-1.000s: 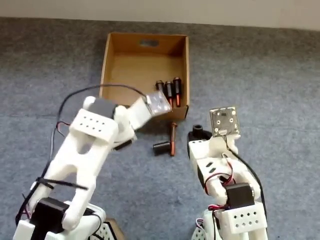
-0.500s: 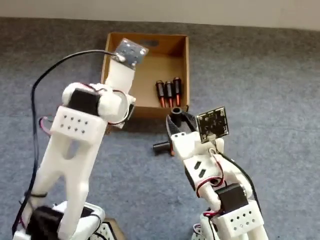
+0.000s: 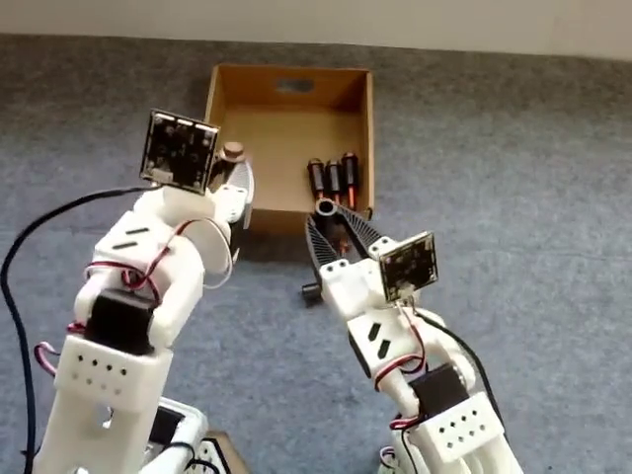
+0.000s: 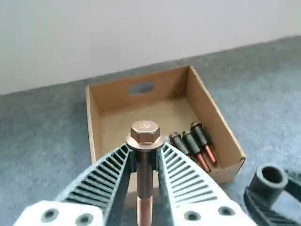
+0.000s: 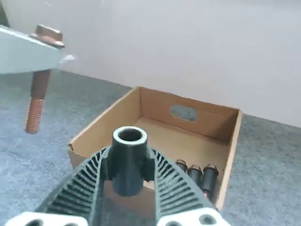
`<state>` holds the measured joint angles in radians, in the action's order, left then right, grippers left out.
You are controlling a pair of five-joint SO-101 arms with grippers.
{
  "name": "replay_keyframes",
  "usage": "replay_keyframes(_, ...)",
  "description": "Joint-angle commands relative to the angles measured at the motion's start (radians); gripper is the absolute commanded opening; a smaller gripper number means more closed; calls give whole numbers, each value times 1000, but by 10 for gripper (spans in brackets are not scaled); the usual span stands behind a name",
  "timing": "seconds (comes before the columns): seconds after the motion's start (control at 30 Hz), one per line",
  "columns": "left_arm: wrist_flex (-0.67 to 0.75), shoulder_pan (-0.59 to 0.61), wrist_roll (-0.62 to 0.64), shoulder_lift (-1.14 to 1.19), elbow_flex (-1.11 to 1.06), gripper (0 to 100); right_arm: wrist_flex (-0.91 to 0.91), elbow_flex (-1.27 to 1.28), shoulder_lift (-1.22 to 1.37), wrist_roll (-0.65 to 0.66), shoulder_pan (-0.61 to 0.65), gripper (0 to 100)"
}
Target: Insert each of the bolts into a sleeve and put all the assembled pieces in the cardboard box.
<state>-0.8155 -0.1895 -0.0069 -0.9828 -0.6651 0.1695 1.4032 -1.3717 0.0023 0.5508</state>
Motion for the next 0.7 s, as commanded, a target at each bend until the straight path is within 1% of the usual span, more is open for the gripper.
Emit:
replay_keyframes(0.0,103,-76,9,-61,8,8,-91,4,-12,-8,27,6)
replay_keyframes(0.13,166,-191,11,-104,4,8,-122,30,-13,-8,22,6)
replay_keyframes(0.2,209,-220,54,-102,1,8,-122,31,-16,-8,22,6)
replay_keyframes(0.27,259,-225,123,-85,-13,8,-122,31,-18,-8,22,6)
replay_keyframes(0.33,319,-225,161,-59,-35,8,-122,30,-18,-8,22,6)
replay_keyframes(0.43,362,-228,176,-19,-59,8,-122,30,-18,-8,15,6)
replay_keyframes(0.57,362,-259,178,19,-62,8,-122,30,-18,-8,-38,6)
replay_keyframes(0.67,365,-271,176,48,-62,8,-122,31,-18,-9,-54,6)
